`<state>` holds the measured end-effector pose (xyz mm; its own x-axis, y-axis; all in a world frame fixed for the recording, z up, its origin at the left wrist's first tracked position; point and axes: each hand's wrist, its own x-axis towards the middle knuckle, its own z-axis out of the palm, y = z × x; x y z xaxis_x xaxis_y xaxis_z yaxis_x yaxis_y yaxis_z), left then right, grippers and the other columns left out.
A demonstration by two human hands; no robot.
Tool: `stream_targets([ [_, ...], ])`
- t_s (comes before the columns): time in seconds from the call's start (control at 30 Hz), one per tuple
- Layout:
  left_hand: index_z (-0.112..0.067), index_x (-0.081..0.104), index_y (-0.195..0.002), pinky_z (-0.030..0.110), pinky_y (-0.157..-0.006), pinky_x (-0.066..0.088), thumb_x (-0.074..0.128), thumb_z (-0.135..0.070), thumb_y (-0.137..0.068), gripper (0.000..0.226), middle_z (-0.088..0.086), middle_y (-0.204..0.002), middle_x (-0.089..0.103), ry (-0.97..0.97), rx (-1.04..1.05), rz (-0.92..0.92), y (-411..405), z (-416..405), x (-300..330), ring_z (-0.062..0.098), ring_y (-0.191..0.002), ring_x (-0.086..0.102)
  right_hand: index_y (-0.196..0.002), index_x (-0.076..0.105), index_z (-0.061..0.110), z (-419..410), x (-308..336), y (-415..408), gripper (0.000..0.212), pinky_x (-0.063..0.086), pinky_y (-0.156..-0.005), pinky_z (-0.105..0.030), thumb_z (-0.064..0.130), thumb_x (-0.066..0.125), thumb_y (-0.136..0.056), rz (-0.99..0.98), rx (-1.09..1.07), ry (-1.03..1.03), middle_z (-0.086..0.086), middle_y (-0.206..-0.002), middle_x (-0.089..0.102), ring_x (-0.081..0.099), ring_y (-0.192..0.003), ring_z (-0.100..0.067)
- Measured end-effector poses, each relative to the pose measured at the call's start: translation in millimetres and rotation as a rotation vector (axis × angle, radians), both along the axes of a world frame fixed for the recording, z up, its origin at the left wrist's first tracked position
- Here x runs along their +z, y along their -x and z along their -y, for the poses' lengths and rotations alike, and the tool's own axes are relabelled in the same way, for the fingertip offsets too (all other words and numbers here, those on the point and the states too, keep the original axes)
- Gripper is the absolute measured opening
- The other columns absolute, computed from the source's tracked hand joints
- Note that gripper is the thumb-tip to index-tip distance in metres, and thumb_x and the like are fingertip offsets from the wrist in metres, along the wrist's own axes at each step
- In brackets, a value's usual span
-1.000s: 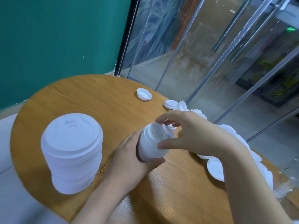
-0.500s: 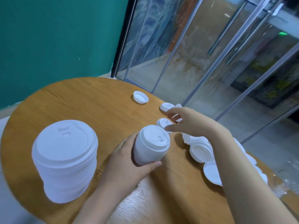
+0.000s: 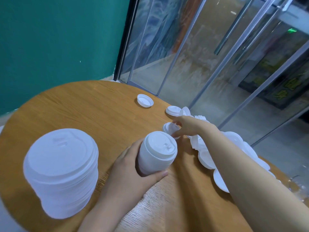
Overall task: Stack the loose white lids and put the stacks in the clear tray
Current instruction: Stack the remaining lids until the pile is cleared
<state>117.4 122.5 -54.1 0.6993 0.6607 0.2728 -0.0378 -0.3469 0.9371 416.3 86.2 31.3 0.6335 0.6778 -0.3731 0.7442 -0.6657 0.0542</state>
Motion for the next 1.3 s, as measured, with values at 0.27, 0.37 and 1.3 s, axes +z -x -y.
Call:
stream_targets([
  [0.27, -0.06, 0.055, -0.12, 0.005, -0.09, 0.04, 0.097, -0.045, -0.058, 0.076, -0.04, -0.122, 0.058, 0.017, -0.003, 0.017, -1, 1, 1, -0.01, -0.119, 0.054, -0.135, 0.057, 0.032, 6, -8, -1, 0.062, 0.053, -0.083, -0.026, 0.049, 0.082, -0.081, -0.036, -0.007, -0.108, 0.01, -0.124, 0.058, 0.063, -0.106, -0.018],
  [0.37, -0.058, 0.055, -0.12, 0.004, -0.089, 0.04, 0.097, -0.044, -0.058, 0.076, -0.04, -0.121, 0.059, 0.019, -0.006, 0.02, -1, 0, 2, -0.011, -0.118, 0.054, -0.132, 0.059, 0.031, 9, -4, 3, 0.061, 0.052, -0.09, -0.03, 0.051, 0.083, -0.079, -0.014, -0.008, -0.159, 0.009, -0.124, 0.06, 0.06, -0.109, -0.018],
  [1.3, -0.054, 0.057, -0.121, 0.015, -0.08, 0.045, 0.093, -0.05, -0.058, 0.073, -0.032, -0.11, 0.063, 0.056, 0.011, -0.015, -3, 0, 6, -0.009, -0.106, 0.057, -0.114, 0.06, 0.045, 26, 116, 168, 0.052, 0.049, -0.084, -0.026, 0.059, 0.084, -0.07, -0.008, 0.26, -0.091, 0.033, -0.112, 0.059, 0.054, -0.105, 0.004],
])
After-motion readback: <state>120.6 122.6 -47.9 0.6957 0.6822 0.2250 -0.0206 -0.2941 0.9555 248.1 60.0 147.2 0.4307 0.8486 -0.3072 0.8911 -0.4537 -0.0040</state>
